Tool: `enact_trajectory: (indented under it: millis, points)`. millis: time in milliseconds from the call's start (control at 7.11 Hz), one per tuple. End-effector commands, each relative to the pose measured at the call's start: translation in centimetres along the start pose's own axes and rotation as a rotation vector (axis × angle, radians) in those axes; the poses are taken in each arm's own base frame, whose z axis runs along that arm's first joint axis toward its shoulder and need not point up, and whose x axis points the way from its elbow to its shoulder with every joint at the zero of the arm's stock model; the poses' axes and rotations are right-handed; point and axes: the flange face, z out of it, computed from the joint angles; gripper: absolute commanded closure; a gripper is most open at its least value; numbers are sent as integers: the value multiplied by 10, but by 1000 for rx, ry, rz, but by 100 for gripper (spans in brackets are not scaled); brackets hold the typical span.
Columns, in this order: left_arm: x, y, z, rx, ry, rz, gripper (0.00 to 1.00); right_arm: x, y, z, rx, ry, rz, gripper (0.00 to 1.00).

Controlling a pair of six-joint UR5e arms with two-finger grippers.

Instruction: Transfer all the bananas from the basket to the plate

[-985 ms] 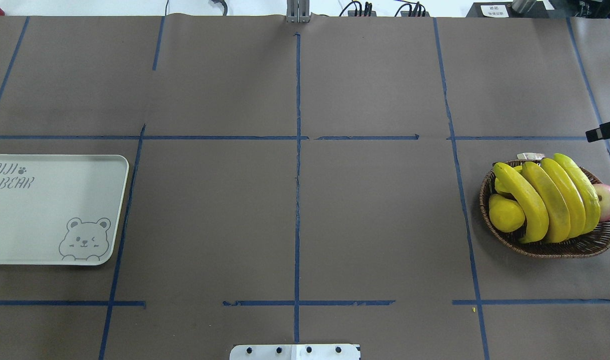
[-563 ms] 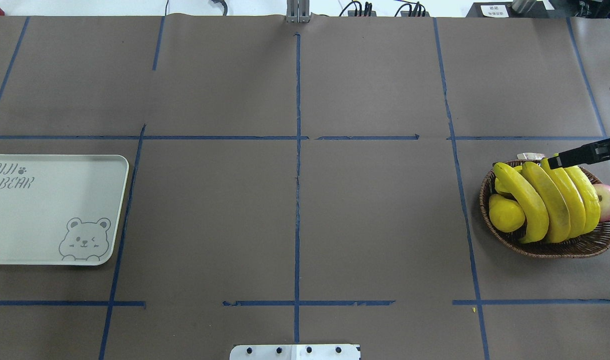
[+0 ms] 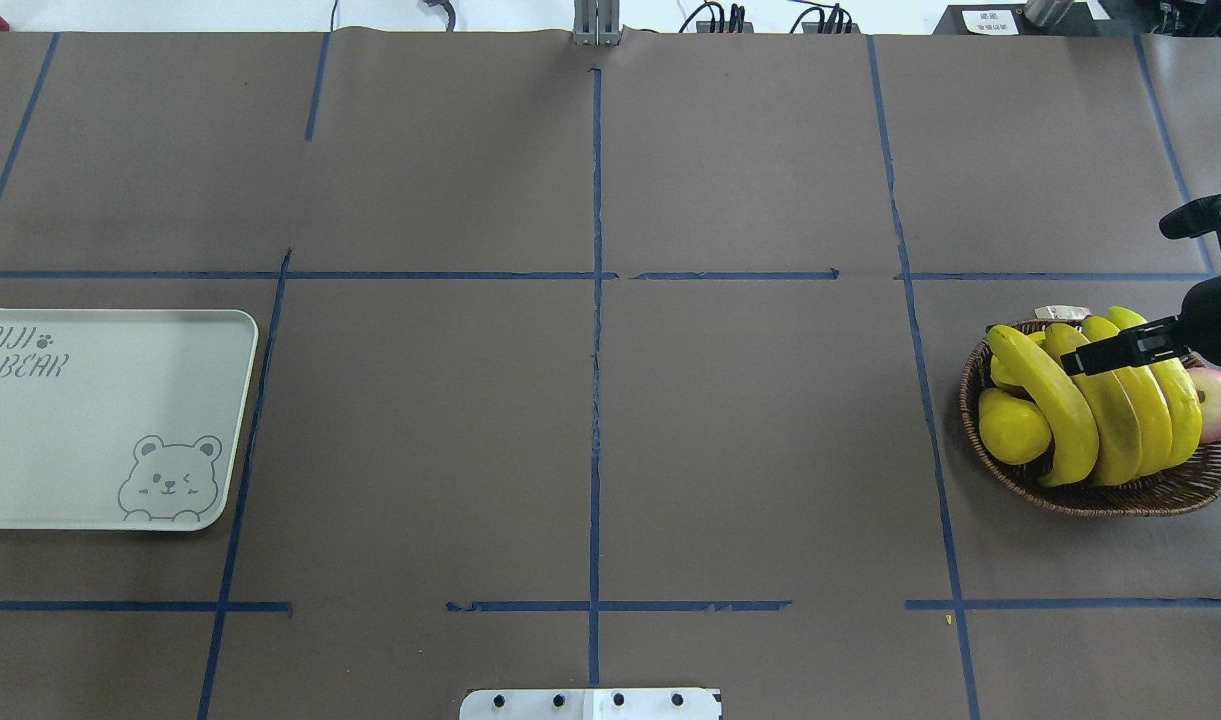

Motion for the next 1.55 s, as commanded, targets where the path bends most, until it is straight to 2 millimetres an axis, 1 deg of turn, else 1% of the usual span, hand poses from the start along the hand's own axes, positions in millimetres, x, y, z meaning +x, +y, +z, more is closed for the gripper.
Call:
enact_trajectory:
  millis: [0,141,281,563,704,844,985,1407]
  points:
    - [-1,0,1,-1,0,-1,0,-5,11,13,-23,19,-21,18]
    - [-1,0,1,-2,0,-2,0,-19,12,22,-39,7,-44,21]
    - [-2,0,1,-2,0,-2,0,-25,15,28,-39,18,-61,22]
    - [-2,0,1,-2,0,-2,0,-31,16,34,-48,17,-75,24]
    - [-2,0,1,-2,0,-2,0,-36,12,34,-41,11,-80,25]
    - [-1,-1,0,0,0,0,0,-48,-1,34,-24,-5,-94,26]
    - [-1,-1,0,0,0,0,0,-55,-5,39,-30,-10,-105,26]
    - [-2,0,1,-2,0,-2,0,-39,3,43,-47,11,-92,26]
